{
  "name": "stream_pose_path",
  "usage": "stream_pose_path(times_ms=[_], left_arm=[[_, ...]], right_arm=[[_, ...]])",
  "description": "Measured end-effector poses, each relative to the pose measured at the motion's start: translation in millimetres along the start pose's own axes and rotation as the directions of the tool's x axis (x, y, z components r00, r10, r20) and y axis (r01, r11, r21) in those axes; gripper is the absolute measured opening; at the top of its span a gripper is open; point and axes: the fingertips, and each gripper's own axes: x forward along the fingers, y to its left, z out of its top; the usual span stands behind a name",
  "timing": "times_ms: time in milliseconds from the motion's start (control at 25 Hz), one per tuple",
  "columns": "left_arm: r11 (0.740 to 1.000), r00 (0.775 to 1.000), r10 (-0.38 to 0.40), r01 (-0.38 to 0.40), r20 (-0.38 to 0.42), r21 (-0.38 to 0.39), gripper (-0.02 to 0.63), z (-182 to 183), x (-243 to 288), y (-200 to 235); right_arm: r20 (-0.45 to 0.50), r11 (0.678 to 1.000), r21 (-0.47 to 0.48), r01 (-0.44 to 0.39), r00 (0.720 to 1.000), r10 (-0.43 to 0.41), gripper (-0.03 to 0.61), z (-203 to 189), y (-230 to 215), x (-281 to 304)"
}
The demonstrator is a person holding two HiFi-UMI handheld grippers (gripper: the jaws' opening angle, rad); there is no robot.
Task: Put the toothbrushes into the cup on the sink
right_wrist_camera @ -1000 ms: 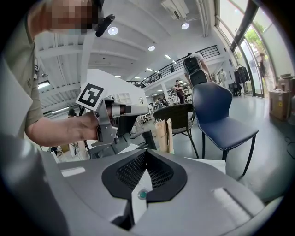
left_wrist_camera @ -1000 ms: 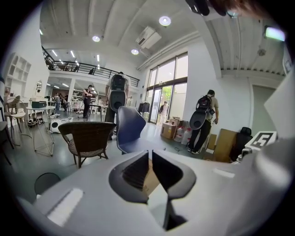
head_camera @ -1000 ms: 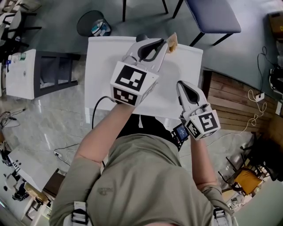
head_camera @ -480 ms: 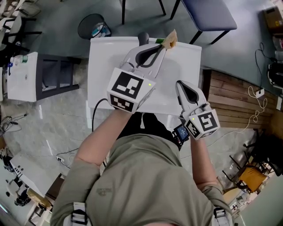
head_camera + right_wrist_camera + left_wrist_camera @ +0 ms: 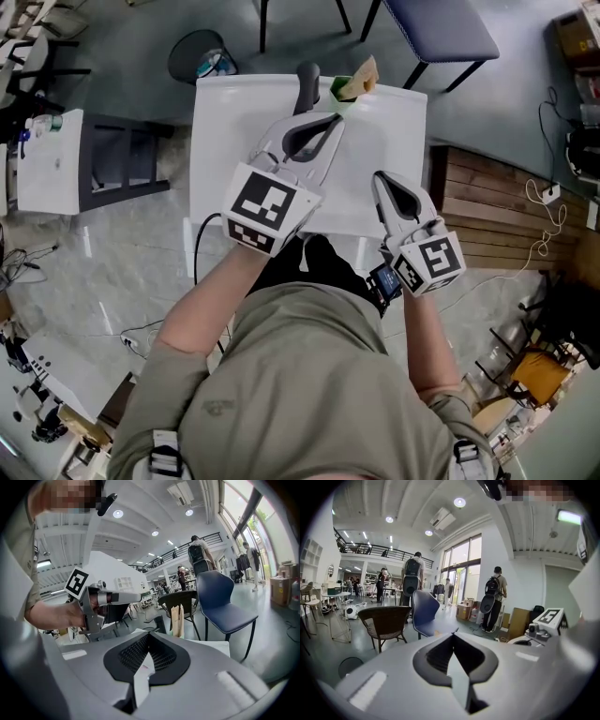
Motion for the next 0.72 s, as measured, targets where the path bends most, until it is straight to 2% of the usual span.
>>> stream_pose_path(times_ms=[720], left_arm=[[0.993, 0.993, -0.114, 0.112, -0.035, -0.032, 0.006, -52.1, -51.3, -28.6]], right_arm=[[0.008, 1.0, -0.001, -0.018, 1.0, 0.018, 0.011, 1.9, 16.5, -7.2]])
